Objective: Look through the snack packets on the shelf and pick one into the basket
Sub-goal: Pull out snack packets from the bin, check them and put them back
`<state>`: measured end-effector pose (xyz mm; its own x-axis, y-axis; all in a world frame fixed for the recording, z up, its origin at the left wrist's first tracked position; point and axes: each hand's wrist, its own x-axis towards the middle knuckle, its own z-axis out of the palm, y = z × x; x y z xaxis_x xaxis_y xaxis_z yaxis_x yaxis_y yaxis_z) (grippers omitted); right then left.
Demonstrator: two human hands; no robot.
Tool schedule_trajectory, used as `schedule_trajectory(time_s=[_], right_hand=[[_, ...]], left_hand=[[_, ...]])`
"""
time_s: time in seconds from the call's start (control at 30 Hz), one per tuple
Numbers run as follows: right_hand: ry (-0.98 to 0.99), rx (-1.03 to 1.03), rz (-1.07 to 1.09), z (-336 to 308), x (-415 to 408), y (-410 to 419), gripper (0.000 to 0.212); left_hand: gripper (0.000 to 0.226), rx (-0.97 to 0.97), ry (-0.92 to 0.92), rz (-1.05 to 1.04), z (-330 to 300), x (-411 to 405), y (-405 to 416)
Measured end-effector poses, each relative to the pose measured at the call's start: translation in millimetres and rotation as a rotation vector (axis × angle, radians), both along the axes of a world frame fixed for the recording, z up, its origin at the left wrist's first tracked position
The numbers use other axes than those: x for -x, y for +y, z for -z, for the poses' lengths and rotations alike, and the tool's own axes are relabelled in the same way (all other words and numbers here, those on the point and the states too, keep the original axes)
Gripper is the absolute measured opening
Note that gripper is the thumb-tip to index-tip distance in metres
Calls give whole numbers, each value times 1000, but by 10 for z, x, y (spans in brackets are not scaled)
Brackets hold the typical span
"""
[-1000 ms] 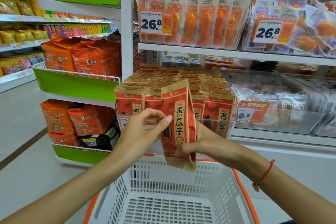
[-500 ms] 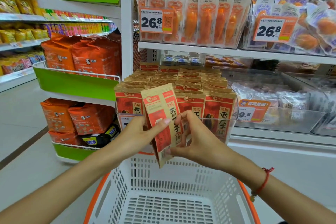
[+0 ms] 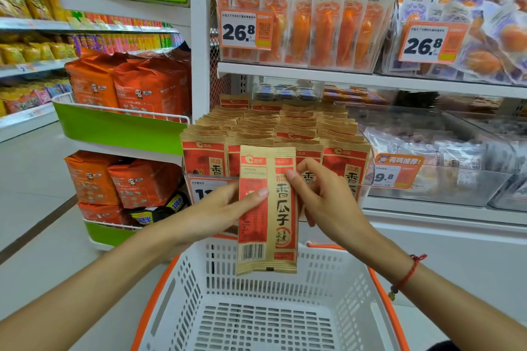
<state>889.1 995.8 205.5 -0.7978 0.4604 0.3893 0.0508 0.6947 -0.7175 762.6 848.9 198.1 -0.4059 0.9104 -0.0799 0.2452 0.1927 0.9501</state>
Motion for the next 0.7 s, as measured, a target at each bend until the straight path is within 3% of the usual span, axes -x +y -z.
schedule_trajectory(time_s=[0.1, 0.27, 0.57, 0.7], right_hand=[[82, -16, 39, -27, -2, 49, 20], [100, -49, 82, -29, -12, 128, 17], [116, 103, 109, -17, 12, 90, 18], [145, 76, 59, 17, 23, 117, 9]], left_hand=[[45, -3, -44, -131, -18, 60, 9], [28, -9, -34, -114, -54, 49, -36], [23, -90, -20, -193, -14, 34, -10], [25, -195, -40, -262, -50, 19, -7]])
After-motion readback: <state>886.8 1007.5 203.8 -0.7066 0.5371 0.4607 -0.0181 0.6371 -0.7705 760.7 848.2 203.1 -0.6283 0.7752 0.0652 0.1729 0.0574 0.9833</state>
